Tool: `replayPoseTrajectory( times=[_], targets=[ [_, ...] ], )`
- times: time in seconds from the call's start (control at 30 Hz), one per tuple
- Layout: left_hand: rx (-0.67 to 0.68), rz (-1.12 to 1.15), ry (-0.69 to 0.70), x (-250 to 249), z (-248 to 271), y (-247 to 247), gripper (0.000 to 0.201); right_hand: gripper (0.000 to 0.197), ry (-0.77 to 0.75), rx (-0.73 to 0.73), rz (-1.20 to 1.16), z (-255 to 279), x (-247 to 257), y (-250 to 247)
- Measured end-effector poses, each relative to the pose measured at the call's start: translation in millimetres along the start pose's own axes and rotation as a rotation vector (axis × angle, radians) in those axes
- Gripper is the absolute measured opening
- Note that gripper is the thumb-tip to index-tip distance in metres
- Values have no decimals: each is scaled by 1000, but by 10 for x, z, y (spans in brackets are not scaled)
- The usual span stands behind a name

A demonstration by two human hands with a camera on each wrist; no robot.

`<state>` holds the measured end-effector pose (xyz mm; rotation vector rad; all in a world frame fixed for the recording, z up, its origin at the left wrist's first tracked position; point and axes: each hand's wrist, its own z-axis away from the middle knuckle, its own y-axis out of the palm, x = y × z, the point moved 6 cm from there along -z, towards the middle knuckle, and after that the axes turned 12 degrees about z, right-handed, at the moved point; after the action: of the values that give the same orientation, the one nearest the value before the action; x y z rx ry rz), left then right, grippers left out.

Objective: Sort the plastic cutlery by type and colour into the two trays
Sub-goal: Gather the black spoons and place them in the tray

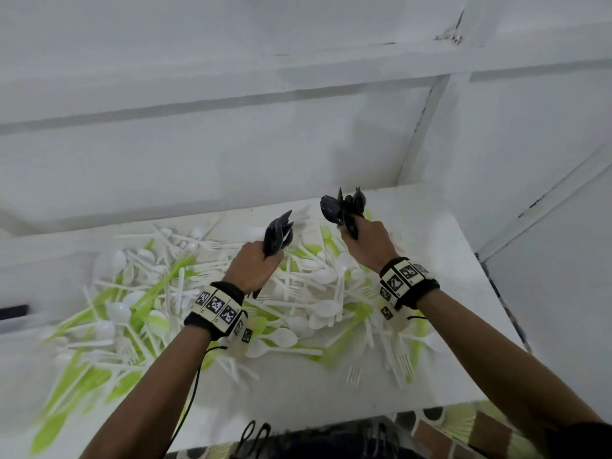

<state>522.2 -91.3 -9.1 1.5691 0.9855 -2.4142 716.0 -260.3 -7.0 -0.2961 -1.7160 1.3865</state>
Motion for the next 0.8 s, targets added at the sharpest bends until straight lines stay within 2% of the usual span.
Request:
replayPoseTrajectory(
  times=[0.13,0.33,0.47,0.57,0.67,0.8],
  targets=[
    [-19,150,-4,116,113,-232,35,20,-48,30,-147,84,435,101],
    [-85,305,22,381,254,-712,32,27,75,11,-496,226,1090,398],
    [-83,410,1,623,358,-1063,36,36,97,-4,-547,328,1593,673],
    [-155,475,17,772,465,-1323,49,44,97,13,-577,425,1981,899],
    [-232,583,71,956,519,-1529,38,37,92,26,-624,494,2327,1119],
    [-216,639,54,1167,530,-1725,32,25,102,-10,-663,554,2694,1326]
  ],
)
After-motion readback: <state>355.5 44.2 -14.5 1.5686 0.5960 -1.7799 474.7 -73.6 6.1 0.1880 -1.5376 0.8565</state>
